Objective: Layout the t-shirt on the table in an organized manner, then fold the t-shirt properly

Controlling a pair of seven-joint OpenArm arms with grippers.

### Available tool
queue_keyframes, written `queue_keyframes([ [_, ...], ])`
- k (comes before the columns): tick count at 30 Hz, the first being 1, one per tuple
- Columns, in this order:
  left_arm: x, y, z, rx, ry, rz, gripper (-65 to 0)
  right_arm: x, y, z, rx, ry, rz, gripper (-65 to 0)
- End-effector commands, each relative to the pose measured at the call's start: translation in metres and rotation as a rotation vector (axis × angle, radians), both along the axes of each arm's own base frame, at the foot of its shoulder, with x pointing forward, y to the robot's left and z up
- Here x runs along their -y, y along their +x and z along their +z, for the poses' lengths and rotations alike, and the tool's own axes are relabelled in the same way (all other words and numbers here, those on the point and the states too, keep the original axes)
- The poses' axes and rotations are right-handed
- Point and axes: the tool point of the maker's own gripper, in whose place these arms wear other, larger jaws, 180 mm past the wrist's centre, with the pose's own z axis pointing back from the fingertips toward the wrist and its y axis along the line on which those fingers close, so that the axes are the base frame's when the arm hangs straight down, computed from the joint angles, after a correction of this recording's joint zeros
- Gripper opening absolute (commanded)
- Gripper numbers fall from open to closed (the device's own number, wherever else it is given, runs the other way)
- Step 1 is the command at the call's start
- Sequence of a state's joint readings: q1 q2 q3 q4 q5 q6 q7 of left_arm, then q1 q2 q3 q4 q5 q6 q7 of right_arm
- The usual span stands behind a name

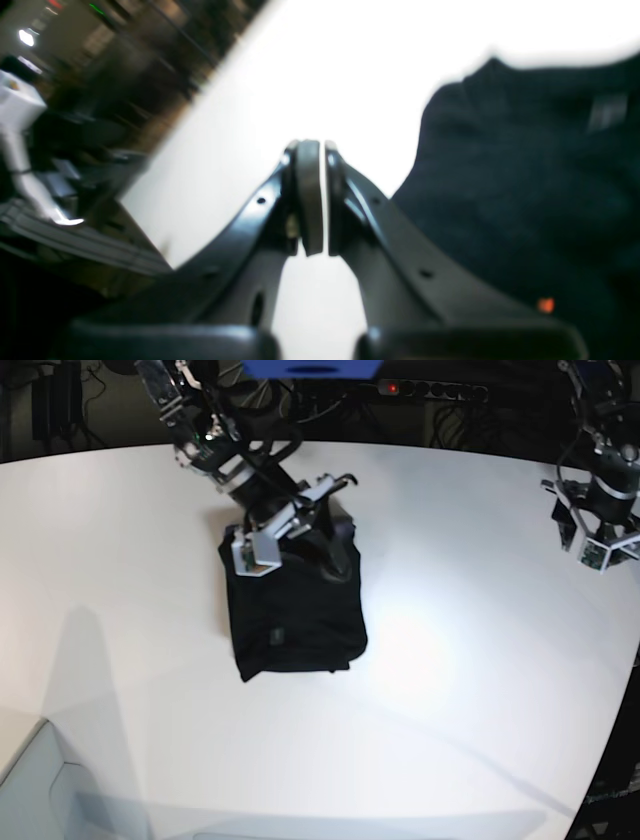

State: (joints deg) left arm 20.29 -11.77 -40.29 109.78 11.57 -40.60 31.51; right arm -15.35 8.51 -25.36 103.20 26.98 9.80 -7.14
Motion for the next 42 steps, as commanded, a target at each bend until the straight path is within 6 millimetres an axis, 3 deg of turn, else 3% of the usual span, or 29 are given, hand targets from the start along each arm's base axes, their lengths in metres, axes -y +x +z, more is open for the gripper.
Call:
queue_keyframes([
  [1, -0.009, -0.003, 0.012, 0.033, 0.011, 0.013, -28.3, 0.012, 0.006, 0.004, 0.02, -0.002, -0.036, -65.0],
  [7, -0.023, -0.022, 0.021, 0.088, -0.105, 0.074, -28.3, 0.075, 0.02, -0.038, -0.064, -0.087, -0.19, -65.0],
  [12, -0.026, -0.034, 0.019, 0.075, -0.117, 0.094, -28.3, 0.096, 0.017, -0.078, -0.157, -0.13, -0.236, -65.0],
  [15, -0.026, -0.044, 0.012, 0.048, -0.118, 0.102, -28.3, 0.111, 0.014, -0.09, -0.191, -0.14, -0.28, -65.0],
  [18, -0.028, -0.056, 0.009, 0.059, -0.164, 0.148, -28.3, 0.124, 0.007, -0.081, -0.173, -0.137, -0.317, -65.0],
  [24, -0.037, -0.084, 0.022, 0.164, -0.311, 0.265, -28.4, 0.149, -0.031, -0.011, 0.001, -0.088, -0.426, -65.0],
  [28, -0.029, -0.108, 0.011, 0.143, -0.394, 0.305, -31.2, 0.167, -0.067, -0.013, -0.033, -0.11, -0.487, -65.0],
  [30, -0.026, -0.124, -0.001, 0.106, -0.424, 0.34, -40.6, 0.18, -0.087, -0.026, -0.093, -0.13, -0.546, -65.0],
  [33, -0.019, -0.151, -0.028, 0.042, -0.467, 0.419, -61.9, 0.209, -0.116, -0.043, -0.177, -0.169, -0.674, -65.0],
  [34, -0.019, -0.164, -0.04, -0.001, -0.468, 0.448, -65.0, 0.22, -0.129, -0.05, -0.212, -0.188, -0.718, -65.0],
  [37, -0.021, -0.199, -0.08, -0.13, -0.472, 0.534, -62.7, 0.242, -0.159, -0.075, -0.308, -0.227, -0.808, -65.0],
  [42, -0.004, -0.228, -0.157, -0.371, -0.533, 0.54, -65.0, 0.265, -0.207, -0.139, -0.499, -0.277, -0.879, -65.0],
])
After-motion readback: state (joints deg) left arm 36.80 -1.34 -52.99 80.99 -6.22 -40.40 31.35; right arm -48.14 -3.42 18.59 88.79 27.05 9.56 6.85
